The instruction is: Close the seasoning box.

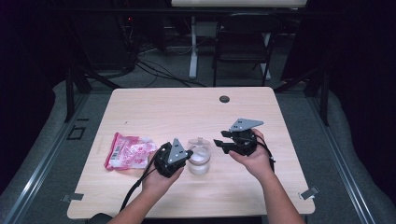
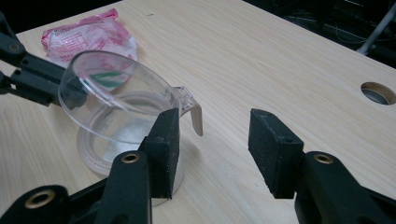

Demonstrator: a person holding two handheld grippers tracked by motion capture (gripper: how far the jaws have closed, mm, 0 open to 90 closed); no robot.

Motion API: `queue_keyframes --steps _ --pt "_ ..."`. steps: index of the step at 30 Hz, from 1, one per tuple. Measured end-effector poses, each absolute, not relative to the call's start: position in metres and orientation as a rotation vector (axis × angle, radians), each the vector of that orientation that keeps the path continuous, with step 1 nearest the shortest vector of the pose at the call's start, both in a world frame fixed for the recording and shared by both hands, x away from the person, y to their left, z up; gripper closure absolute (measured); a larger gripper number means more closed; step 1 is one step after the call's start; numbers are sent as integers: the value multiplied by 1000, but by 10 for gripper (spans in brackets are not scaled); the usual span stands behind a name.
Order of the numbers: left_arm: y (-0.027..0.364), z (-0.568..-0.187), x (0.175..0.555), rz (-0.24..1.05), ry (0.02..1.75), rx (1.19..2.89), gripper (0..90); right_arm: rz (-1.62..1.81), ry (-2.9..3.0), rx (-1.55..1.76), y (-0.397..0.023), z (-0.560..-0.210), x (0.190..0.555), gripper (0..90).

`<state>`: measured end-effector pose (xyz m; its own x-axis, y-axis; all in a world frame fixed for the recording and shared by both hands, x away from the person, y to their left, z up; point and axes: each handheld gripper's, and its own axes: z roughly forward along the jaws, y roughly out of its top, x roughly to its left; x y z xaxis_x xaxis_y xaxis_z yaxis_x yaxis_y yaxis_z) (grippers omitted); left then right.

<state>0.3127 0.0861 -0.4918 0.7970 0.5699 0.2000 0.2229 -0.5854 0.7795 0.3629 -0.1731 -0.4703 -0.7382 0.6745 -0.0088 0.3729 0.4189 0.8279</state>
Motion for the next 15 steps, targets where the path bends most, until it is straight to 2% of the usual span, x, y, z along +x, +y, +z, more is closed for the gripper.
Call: queue_keyframes --steps 15 --pt "90 -501 307 552 594 2198 887 1242 2330 901 -173 -469 362 527"
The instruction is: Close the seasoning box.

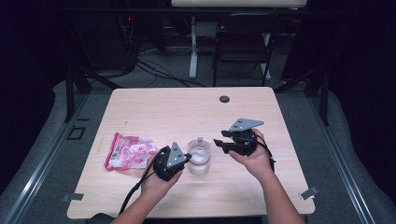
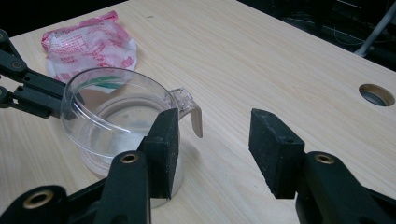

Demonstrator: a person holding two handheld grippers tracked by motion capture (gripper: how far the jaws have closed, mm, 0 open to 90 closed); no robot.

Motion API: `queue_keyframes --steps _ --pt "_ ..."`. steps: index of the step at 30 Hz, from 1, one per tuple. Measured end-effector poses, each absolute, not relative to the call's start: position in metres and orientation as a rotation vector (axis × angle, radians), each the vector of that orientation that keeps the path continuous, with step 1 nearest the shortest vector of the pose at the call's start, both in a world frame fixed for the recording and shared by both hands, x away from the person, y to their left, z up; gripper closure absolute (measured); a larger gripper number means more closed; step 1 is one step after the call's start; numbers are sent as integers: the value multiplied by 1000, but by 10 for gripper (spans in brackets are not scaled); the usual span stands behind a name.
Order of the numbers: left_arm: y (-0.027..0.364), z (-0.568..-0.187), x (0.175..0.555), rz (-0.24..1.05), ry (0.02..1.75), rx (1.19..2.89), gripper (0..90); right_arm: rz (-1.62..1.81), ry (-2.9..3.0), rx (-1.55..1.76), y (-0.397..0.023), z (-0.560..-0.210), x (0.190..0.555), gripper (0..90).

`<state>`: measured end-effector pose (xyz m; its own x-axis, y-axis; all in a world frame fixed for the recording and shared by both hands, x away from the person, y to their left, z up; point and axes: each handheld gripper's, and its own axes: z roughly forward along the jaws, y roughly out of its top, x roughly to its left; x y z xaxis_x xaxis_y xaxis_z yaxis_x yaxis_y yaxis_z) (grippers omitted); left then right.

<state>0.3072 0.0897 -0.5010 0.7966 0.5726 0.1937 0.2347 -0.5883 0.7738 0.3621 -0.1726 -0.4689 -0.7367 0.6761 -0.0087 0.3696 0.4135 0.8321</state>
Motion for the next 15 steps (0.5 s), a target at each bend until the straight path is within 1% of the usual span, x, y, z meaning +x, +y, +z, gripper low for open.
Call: queue_keyframes --steps 15 --pt "101 -506 305 560 612 2225 875 1244 2328 892 -172 -467 361 525"
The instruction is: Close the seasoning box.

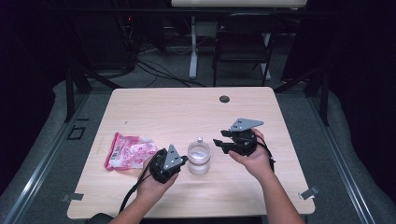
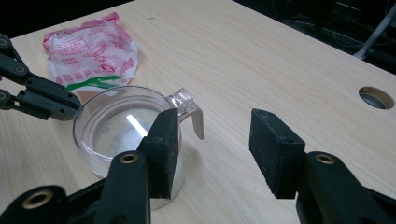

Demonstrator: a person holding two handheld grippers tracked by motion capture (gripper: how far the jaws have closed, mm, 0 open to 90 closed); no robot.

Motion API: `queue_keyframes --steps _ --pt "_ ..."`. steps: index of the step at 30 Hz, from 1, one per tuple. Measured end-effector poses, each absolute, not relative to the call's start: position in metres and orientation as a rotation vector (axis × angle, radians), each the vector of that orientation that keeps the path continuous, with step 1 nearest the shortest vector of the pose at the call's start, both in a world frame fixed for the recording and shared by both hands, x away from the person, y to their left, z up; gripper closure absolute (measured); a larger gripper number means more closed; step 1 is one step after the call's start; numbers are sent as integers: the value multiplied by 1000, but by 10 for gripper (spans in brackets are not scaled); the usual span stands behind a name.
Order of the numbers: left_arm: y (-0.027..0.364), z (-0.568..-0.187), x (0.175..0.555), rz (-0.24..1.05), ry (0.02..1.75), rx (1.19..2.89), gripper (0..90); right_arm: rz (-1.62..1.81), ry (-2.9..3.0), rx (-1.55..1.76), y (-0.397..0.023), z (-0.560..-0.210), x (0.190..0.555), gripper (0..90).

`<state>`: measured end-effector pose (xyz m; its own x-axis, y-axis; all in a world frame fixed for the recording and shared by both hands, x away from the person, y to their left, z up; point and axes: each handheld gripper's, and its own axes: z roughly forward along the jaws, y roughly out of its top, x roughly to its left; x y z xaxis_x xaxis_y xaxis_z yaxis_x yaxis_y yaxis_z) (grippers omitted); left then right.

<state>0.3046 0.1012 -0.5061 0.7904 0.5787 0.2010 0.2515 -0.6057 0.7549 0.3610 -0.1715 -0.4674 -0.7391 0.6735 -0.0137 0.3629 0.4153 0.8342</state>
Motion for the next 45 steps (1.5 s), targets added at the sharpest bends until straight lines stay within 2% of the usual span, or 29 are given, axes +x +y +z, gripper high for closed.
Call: queue_keyframes --steps 9,26,45 --pt "109 -504 306 583 627 2219 815 1245 2319 893 -171 -467 361 525" --pt "144 -491 316 671 742 2152 547 1249 2317 889 -171 -467 360 521" --pt "198 -499 321 721 893 2117 503 1236 2315 901 -171 -469 361 518"
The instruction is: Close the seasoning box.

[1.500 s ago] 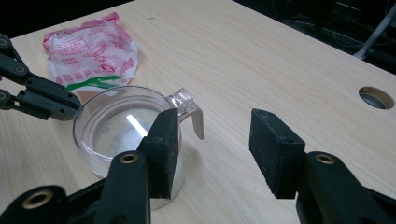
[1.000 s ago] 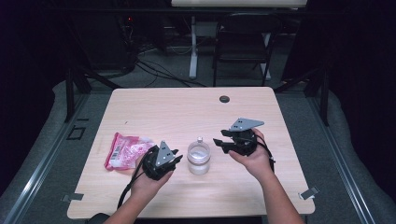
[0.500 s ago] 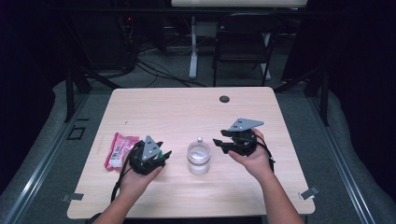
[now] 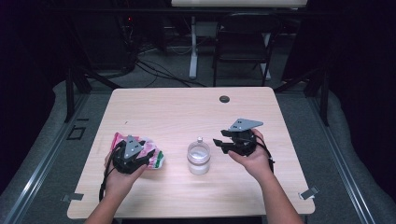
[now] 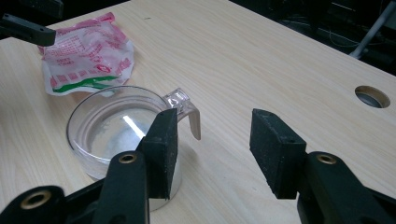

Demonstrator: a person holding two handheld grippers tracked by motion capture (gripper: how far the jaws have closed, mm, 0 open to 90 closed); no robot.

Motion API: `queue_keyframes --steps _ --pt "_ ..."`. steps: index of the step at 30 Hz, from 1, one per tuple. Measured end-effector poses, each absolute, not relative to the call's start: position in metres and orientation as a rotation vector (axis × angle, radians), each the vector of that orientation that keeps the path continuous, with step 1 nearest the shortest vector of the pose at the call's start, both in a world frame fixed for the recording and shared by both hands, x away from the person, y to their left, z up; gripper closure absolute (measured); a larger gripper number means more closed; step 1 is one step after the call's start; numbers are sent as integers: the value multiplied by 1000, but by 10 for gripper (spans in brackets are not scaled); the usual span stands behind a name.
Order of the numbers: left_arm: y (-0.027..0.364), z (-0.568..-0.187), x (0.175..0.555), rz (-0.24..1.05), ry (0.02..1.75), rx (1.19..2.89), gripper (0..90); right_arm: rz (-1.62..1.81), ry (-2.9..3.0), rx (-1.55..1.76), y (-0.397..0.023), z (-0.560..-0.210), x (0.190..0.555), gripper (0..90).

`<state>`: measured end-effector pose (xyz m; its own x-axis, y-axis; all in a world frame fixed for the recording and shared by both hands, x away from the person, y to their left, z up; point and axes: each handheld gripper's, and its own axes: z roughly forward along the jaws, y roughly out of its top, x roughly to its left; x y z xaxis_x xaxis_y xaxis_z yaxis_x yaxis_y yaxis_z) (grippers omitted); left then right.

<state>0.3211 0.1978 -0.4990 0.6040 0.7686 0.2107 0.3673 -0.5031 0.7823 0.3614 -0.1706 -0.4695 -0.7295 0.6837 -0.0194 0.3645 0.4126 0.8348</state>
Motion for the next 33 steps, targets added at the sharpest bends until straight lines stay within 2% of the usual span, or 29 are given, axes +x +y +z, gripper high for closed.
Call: queue_keyframes --steps 14,33 --pt "233 -518 320 728 998 2080 496 1196 2316 973 -177 -482 355 514" --pt "227 -529 324 708 975 2135 476 1087 2333 1067 -198 -533 321 478"
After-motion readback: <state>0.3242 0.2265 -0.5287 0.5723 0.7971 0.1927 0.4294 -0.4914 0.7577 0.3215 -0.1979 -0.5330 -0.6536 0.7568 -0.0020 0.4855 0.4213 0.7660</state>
